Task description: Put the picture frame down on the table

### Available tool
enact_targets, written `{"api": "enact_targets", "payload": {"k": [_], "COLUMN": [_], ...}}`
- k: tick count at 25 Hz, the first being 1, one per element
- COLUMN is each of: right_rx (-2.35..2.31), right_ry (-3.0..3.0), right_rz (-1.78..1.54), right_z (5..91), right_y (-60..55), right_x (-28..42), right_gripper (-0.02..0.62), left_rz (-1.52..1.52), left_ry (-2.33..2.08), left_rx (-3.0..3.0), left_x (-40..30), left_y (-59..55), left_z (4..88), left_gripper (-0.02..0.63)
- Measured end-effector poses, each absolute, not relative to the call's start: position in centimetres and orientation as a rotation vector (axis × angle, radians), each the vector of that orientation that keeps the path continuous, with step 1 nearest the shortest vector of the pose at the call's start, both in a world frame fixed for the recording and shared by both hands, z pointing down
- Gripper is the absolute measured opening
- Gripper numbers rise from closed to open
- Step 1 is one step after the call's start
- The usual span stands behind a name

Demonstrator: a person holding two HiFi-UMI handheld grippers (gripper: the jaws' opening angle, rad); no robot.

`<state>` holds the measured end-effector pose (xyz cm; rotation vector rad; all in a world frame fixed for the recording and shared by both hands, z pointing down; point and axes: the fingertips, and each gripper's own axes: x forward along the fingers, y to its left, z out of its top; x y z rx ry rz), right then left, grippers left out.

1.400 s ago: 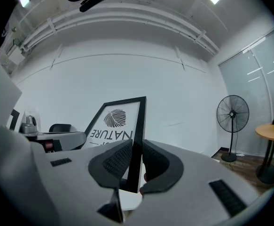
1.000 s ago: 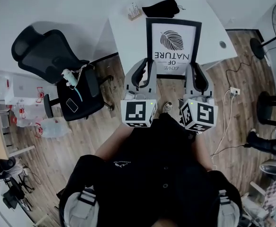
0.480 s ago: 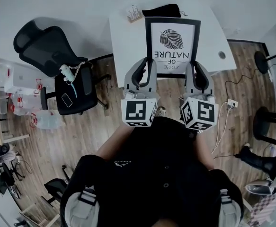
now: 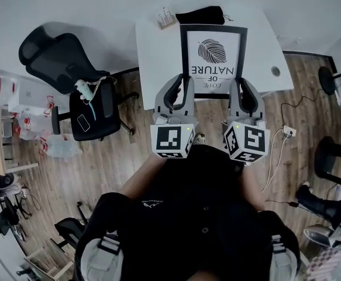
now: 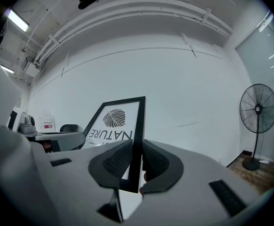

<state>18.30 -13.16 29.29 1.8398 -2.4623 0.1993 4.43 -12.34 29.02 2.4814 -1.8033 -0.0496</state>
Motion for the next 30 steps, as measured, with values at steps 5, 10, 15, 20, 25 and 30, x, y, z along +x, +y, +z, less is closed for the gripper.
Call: {"api": "enact_targets", "payload": {"k": [5, 10, 15, 20, 25, 30], "right_rx": [1.819, 1.802, 1.802, 1.792, 1.766, 1.759], "right_ry": [-2.456, -2.451, -2.432, -2.421, -2.387, -2.358], "right_rz": [0.227, 0.240, 0.254, 0.288, 0.331, 0.377], "right_z": [30.5, 31.4, 32.1, 32.7, 34.1, 35.5], "right_y": [-13.8, -14.5, -16.5, -19.2, -22.7, -25.2], "right_x": [18.3, 18.4, 18.5, 17.6, 17.0, 17.1], "right_gripper": [0.066, 0.066, 0.066, 0.066, 0.066, 0.066], "left_rz": [-0.025, -0.012, -0.005, 0.003, 0.032, 0.063], "left_ry": [-1.808, -1.809, -1.794, -1.804, -1.777, -1.750], "left_rx": [2.450, 2.442, 2.433, 2.424, 2.378, 2.364], "left_x": [4.5, 4.6, 4.7, 3.7, 3.3, 3.3], "left_y": [-12.8, -13.4, -15.5, -18.4, -21.9, -24.7], "left_z": [30.3, 31.3, 32.0, 32.2, 33.7, 34.9], "left_gripper": [0.077, 0.075, 0.077, 0.075, 0.075, 0.075]}}
